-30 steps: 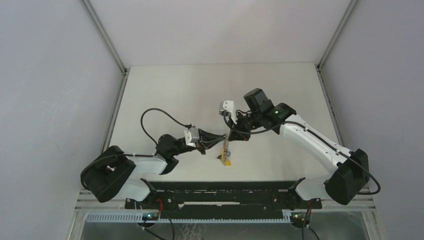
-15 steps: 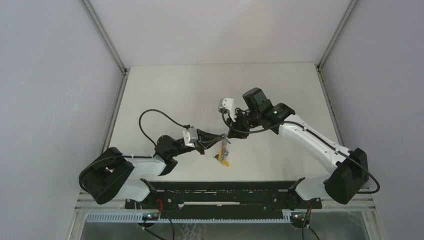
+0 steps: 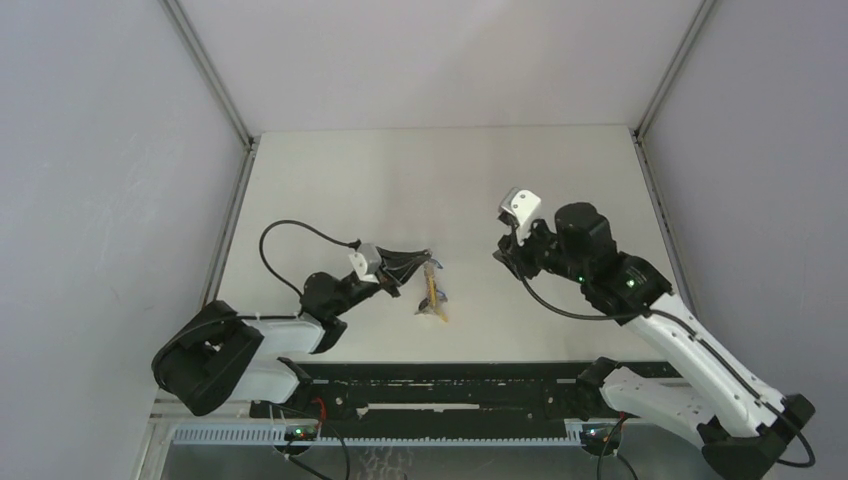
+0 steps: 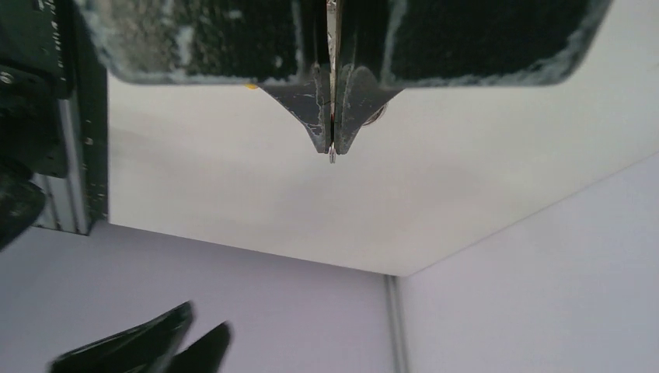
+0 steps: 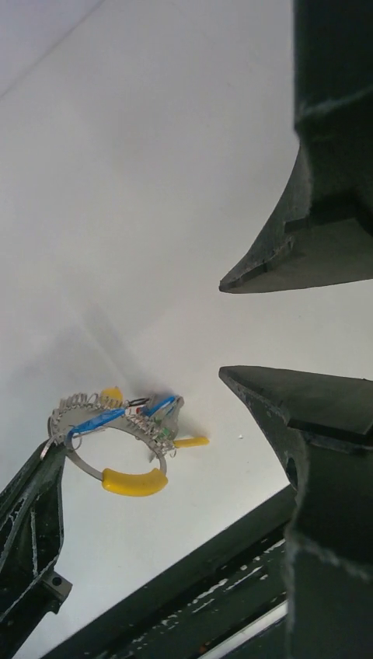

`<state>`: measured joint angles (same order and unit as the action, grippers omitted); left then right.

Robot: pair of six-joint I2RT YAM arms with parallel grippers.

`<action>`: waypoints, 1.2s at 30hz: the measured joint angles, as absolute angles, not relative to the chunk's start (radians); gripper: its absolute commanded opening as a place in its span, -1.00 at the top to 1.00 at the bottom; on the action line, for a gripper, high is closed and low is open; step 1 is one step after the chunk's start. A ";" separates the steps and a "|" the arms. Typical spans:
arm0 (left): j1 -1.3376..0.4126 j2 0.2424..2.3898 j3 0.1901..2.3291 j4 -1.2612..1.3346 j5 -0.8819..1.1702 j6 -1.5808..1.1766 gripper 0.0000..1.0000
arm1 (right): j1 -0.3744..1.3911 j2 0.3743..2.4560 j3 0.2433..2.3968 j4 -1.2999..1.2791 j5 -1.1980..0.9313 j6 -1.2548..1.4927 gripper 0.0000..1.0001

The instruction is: Put the keys on the keyring

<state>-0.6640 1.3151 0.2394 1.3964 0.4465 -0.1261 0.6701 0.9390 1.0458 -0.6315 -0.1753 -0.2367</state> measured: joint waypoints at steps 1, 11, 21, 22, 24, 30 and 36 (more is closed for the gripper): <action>-0.655 1.314 0.236 1.397 0.429 -0.132 0.99 | 0.665 0.905 1.031 -0.619 -0.158 -0.224 0.14; -0.612 1.160 0.238 1.065 0.197 -0.137 0.99 | 0.588 0.775 0.945 -0.604 -0.058 -0.081 -1.00; -0.612 1.282 0.496 0.624 0.047 -0.129 0.90 | 0.578 0.561 0.856 -0.594 0.070 0.004 -1.00; -0.612 1.315 0.538 0.584 0.037 -0.130 0.87 | 0.577 0.523 0.838 -0.588 0.098 0.020 -1.00; -0.612 1.382 0.620 0.506 0.029 -0.133 0.78 | 0.577 0.472 0.814 -0.574 0.136 0.041 -1.00; -0.610 1.610 0.842 0.339 0.038 -0.176 0.39 | 0.577 0.406 0.799 -0.564 0.211 0.068 -1.00; -0.610 1.638 0.868 0.242 0.009 -0.227 -0.49 | 0.577 0.373 0.799 -0.563 0.251 0.072 -1.00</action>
<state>-0.6102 1.6379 0.8680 0.2420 0.0090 -0.2268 0.5774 0.3725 0.7990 -0.5629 0.2508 0.0719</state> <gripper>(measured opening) 0.513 0.997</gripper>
